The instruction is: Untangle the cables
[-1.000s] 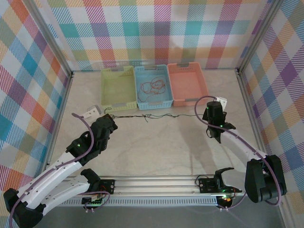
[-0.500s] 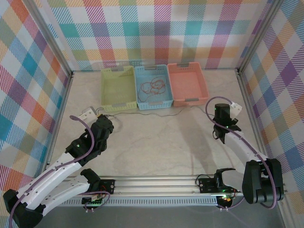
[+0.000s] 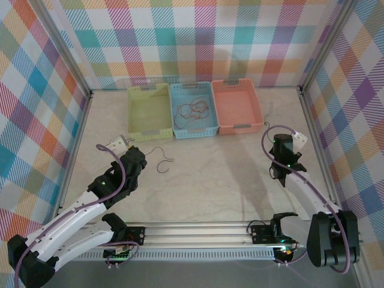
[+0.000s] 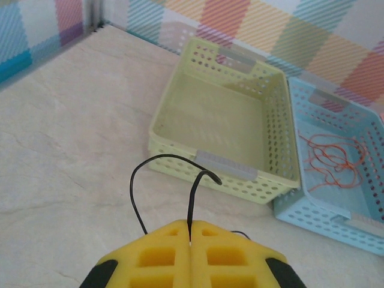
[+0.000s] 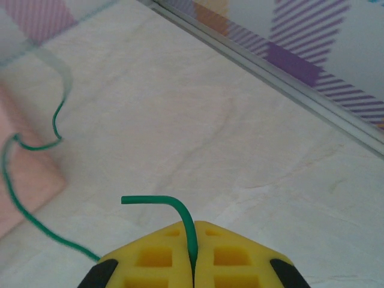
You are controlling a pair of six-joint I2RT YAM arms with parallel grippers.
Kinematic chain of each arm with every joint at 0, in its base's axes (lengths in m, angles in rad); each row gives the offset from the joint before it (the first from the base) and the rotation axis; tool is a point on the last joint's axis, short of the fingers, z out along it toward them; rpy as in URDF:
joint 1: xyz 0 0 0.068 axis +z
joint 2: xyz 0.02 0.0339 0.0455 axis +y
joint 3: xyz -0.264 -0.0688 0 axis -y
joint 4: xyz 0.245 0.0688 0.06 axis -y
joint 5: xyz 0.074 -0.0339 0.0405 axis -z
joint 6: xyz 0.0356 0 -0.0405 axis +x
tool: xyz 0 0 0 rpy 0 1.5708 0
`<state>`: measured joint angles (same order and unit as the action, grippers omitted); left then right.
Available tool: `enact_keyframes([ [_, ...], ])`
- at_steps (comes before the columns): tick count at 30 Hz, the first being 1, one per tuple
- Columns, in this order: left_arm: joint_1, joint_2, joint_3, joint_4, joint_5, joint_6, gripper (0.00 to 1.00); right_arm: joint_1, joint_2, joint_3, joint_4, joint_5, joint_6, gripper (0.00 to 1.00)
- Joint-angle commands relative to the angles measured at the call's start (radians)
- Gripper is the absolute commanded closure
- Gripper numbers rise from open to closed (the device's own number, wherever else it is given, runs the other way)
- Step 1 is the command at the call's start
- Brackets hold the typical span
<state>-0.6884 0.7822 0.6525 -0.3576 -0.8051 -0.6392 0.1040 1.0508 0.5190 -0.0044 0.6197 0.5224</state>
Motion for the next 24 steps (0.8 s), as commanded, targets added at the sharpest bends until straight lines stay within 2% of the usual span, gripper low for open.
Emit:
enact_keyframes([
  [1,0.010,0.008,-0.009,0.069,0.073,0.044,1.00,-0.001,-0.096,-0.044,0.142,-0.187,-0.064,1.00],
  [8,0.010,0.028,0.005,0.060,0.093,0.038,1.00,0.004,-0.210,-0.031,0.202,-0.574,-0.118,1.00],
  [16,0.010,0.050,0.014,0.060,0.130,0.029,1.00,0.035,-0.186,0.040,0.241,-0.783,-0.099,1.00],
  [20,0.011,0.048,0.015,0.063,0.139,0.030,1.00,0.048,-0.116,0.100,0.217,-0.764,-0.073,1.00],
  [24,0.010,0.050,0.013,0.065,0.136,0.032,1.00,0.049,-0.068,0.174,0.107,-0.601,-0.054,1.00],
])
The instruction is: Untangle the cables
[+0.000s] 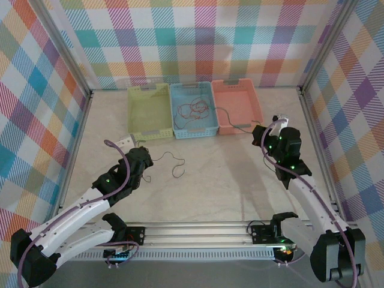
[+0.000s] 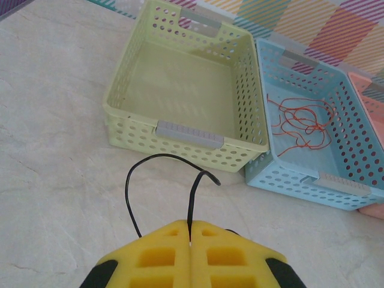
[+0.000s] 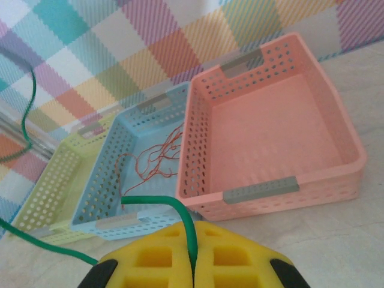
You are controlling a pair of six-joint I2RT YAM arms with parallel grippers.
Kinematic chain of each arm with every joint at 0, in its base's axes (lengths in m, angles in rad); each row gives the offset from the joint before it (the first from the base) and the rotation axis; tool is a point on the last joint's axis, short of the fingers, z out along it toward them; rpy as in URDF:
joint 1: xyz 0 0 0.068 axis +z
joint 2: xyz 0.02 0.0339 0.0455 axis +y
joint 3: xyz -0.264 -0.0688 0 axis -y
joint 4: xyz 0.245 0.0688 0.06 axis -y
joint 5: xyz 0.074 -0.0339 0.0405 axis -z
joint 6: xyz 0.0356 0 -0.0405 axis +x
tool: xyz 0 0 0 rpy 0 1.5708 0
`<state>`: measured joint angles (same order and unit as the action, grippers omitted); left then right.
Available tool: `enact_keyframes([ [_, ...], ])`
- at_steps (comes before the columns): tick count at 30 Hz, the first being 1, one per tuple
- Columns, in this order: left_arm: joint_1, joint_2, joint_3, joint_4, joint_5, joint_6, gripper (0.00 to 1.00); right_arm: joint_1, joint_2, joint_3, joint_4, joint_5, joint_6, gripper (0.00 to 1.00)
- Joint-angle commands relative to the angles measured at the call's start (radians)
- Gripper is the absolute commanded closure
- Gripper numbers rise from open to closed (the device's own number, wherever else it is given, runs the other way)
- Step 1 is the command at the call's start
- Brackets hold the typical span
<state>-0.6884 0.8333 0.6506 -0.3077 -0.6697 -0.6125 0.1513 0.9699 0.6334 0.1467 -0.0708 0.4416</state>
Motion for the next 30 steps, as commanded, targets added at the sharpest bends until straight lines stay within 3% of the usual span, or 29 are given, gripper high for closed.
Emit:
enact_keyframes([
  [1,0.011,0.001,0.015,0.016,0.003,0.006,1.00,0.001,0.020,0.073,-0.055,0.121,0.013,1.00],
  [6,0.010,0.021,0.019,0.021,0.015,0.006,1.00,0.000,0.155,0.223,-0.216,0.239,-0.055,1.00],
  [12,0.010,0.028,0.017,0.021,0.013,0.010,1.00,0.000,0.386,0.360,-0.258,0.209,-0.130,1.00],
  [19,0.011,0.049,0.027,0.022,0.023,0.014,1.00,-0.002,0.659,0.577,-0.359,0.262,-0.203,1.00],
  [30,0.010,0.056,0.033,0.018,0.028,0.016,1.00,-0.007,0.917,0.785,-0.399,0.251,-0.314,1.00],
])
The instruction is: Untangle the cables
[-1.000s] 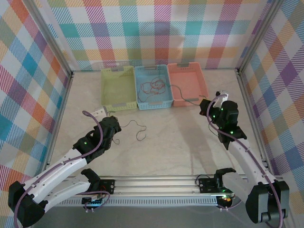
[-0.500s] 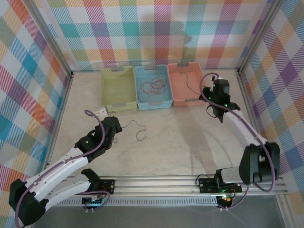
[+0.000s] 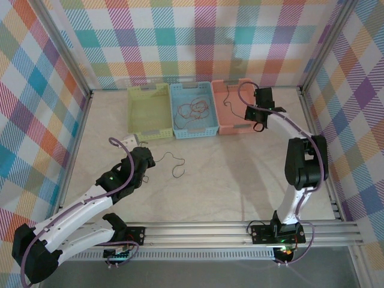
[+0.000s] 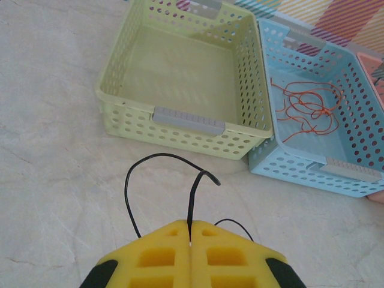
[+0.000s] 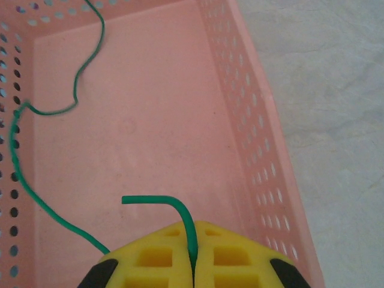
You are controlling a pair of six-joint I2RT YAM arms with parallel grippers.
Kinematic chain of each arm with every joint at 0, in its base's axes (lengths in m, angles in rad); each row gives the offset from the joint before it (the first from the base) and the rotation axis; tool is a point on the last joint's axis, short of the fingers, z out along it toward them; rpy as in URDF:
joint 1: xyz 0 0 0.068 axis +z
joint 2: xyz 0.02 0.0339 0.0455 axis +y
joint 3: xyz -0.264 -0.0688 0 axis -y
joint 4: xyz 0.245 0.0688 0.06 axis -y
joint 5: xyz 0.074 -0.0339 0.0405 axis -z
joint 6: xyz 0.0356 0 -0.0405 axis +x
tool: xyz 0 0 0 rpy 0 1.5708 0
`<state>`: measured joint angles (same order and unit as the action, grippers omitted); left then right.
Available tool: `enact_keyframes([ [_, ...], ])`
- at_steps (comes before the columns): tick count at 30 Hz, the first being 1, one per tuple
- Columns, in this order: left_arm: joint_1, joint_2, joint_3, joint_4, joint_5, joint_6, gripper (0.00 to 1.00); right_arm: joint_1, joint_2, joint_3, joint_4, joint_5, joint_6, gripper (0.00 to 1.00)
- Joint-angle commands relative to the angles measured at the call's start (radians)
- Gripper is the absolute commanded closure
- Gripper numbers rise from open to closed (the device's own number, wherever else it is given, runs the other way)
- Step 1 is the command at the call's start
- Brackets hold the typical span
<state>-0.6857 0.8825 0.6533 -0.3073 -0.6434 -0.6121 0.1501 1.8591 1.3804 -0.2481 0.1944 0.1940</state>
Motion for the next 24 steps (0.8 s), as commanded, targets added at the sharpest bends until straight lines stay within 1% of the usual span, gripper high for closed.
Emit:
enact_keyframes([
  [1,0.008,0.010,0.032,0.018,0.004,0.016,1.00,-0.006,0.040,0.047,0.007,-0.022,-0.086,1.00],
  [4,0.008,0.016,0.034,0.017,0.007,0.016,1.00,-0.007,0.067,0.076,0.025,-0.054,-0.116,1.00],
  [7,0.008,0.018,0.037,0.015,0.014,0.018,1.00,-0.012,0.101,0.115,0.006,-0.033,-0.128,1.00],
  [8,0.008,0.016,0.038,0.015,0.016,0.018,1.00,-0.015,0.116,0.134,-0.012,-0.021,-0.133,0.94],
  [10,0.008,0.015,0.039,0.014,0.015,0.020,1.00,-0.024,0.132,0.159,-0.035,-0.008,-0.136,0.90],
  [12,0.008,0.014,0.037,0.017,0.016,0.021,1.00,-0.033,0.125,0.161,-0.041,-0.020,-0.133,0.78],
  [13,0.008,0.017,0.037,0.017,0.020,0.021,1.00,-0.036,0.112,0.157,-0.043,-0.024,-0.125,0.69],
  [17,0.008,0.027,0.040,0.020,0.049,0.029,1.00,-0.037,0.012,0.091,-0.002,-0.052,-0.076,0.53],
  [19,0.008,0.031,0.038,0.021,0.066,0.035,1.00,-0.038,-0.050,0.048,0.013,-0.075,-0.042,0.51],
  [20,0.008,0.033,0.039,0.054,0.077,0.040,1.00,-0.035,-0.094,0.017,0.023,-0.095,-0.018,0.50],
  [24,0.008,0.033,0.032,0.091,0.143,0.064,1.00,-0.006,-0.255,-0.130,0.115,-0.191,0.048,0.51],
])
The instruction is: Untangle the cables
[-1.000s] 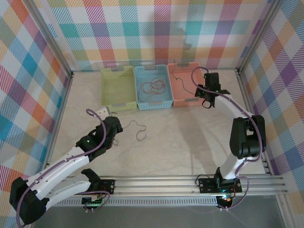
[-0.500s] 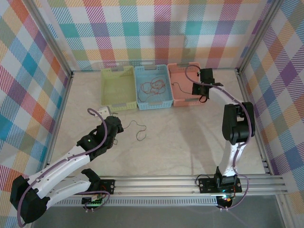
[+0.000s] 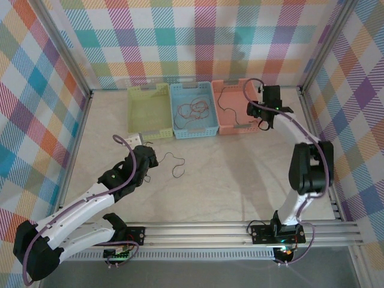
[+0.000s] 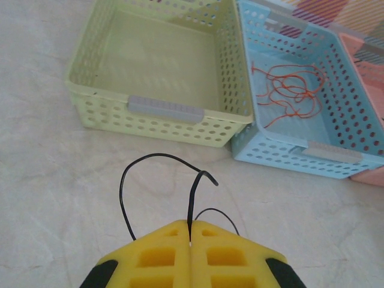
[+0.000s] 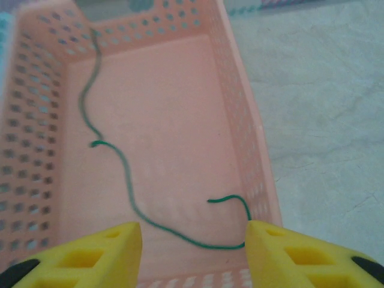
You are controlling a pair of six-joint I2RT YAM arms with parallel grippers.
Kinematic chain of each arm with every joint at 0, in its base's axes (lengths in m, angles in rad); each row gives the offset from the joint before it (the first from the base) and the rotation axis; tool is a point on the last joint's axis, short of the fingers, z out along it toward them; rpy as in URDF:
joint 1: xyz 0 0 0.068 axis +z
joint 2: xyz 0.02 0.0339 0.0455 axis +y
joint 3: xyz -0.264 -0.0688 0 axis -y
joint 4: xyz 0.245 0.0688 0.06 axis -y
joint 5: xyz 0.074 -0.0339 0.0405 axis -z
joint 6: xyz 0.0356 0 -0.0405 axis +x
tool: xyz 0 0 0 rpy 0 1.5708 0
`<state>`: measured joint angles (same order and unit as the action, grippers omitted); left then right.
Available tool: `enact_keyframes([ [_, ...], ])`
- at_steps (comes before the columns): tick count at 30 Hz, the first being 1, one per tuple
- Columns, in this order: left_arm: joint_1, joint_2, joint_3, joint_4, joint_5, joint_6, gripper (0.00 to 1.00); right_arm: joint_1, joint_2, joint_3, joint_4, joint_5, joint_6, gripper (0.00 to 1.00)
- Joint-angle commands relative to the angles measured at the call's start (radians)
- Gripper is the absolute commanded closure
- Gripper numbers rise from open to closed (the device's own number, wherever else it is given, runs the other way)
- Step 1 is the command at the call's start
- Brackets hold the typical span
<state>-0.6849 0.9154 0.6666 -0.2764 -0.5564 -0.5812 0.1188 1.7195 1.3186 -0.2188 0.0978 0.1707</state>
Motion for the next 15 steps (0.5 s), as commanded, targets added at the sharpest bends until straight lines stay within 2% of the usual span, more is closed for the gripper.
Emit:
enact_keyframes([
  [1,0.007,-0.001,0.017,0.071,0.076,0.041,1.00,0.040,-0.158,-0.116,0.122,-0.127,0.084,0.52],
  [5,0.007,0.000,0.014,0.092,0.123,0.050,1.00,0.112,-0.289,-0.303,0.276,-0.283,0.100,0.54],
  [8,0.008,-0.004,0.013,0.095,0.134,0.049,1.00,0.194,-0.328,-0.390,0.337,-0.352,0.042,0.54],
  [12,0.007,-0.023,0.001,0.113,0.149,0.059,1.00,0.282,-0.306,-0.466,0.438,-0.496,-0.018,0.54],
  [15,0.007,-0.029,-0.006,0.127,0.168,0.066,1.00,0.359,-0.244,-0.454,0.430,-0.553,-0.128,0.52],
])
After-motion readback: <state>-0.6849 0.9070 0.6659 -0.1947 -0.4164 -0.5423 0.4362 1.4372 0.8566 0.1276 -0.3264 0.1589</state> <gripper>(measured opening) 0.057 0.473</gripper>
